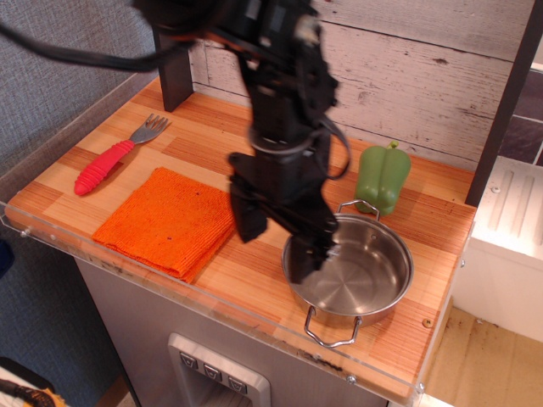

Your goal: Put the pan above the orange cloth

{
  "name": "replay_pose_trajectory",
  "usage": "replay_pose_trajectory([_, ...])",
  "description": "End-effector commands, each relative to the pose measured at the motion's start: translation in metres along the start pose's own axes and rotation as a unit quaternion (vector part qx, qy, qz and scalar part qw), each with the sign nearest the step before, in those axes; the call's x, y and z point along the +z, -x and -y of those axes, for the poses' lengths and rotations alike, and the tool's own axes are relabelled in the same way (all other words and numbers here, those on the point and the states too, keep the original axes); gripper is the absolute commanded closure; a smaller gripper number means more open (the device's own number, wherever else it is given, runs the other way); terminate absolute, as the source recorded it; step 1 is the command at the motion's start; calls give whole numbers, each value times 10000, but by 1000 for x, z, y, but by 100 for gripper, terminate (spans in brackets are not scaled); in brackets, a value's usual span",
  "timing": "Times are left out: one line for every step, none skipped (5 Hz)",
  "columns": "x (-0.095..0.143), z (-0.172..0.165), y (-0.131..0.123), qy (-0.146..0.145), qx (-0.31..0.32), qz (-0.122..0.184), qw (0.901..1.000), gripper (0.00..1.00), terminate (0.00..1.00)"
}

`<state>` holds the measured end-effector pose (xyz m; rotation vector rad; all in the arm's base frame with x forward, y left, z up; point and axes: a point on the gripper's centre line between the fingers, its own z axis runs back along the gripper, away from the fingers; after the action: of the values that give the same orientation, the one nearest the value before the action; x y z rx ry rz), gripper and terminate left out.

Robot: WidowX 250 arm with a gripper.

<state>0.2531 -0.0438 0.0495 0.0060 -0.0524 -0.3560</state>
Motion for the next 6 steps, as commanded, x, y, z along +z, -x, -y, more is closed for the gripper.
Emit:
replay_pose_trajectory([6,2,-33,-129,492,703,9962,0,0])
replay_pose_trajectory([-3,-6,-30,-43,1003,594,9932,0,0])
replay_pose_trajectory([-10,-22,-25,-60,1267,424,9910,0,0])
replay_pose_trajectory([-13,-34,-24,-110,1408,321,9895,0,0])
replay_pose_trajectory([-17,-35,-26,-55,1333,256,9907,0,0])
replay_pose_trajectory([-22,-32,-27,-105,1186,181,9927,100,0])
